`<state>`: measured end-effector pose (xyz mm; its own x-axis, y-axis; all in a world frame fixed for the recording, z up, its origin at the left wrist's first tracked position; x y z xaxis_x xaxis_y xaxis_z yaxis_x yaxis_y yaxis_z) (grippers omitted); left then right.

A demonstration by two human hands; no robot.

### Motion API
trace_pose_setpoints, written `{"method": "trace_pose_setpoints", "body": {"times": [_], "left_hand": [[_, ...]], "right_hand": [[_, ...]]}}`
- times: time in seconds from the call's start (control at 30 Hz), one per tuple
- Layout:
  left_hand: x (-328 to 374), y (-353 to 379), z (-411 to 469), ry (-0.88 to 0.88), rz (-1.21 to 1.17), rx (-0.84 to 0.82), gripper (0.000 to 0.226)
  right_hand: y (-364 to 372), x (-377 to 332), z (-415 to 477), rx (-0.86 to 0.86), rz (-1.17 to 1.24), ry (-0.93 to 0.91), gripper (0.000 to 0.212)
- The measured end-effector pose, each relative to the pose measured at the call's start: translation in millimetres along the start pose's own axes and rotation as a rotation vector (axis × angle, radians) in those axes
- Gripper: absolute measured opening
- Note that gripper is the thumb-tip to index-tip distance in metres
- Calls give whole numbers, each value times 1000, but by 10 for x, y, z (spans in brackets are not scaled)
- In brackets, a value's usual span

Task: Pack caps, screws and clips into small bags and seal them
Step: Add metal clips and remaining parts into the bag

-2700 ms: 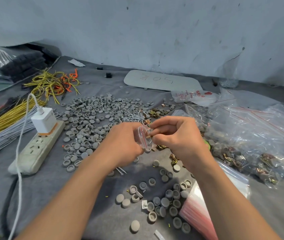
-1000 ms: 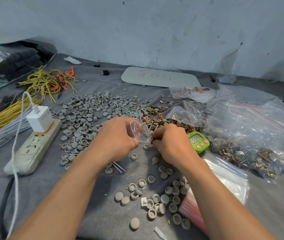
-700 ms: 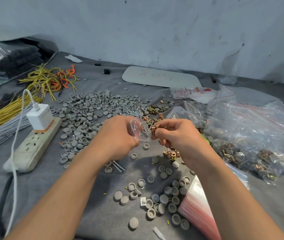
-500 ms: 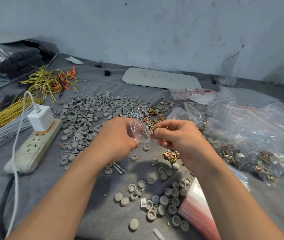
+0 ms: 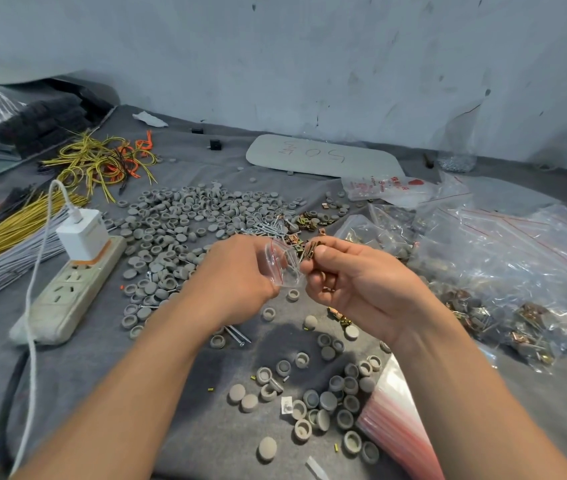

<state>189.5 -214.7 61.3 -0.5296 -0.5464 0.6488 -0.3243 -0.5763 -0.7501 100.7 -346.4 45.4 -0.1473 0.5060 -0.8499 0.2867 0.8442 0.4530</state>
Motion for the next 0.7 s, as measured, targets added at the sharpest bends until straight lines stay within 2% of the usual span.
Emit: {"method": "trace_pose_setpoints", "body": {"times": [0.33, 0.5, 0.7], "left_hand": [[17, 26, -6, 3, 27, -29, 30], [9, 24, -1, 5, 31, -21, 28], [37, 16, -11, 15, 7, -21, 35]], "right_hand": [[74, -73, 23, 130, -422, -172, 14], [105, -29, 37, 94, -371, -150, 23], [66, -53, 35, 117, -325, -159, 14]]}}
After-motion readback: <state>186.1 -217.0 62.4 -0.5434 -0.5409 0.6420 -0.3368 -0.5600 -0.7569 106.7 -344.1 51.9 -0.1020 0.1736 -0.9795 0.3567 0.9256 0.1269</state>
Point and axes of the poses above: each hand's wrist, its own z-axis towards the middle knuckle, its own y-axis out of the palm, x = y × z, the point moved 7 cm from there along z, towards the middle knuckle, and after that the axes turned 2 degrees about y, right-handed, at the moved point
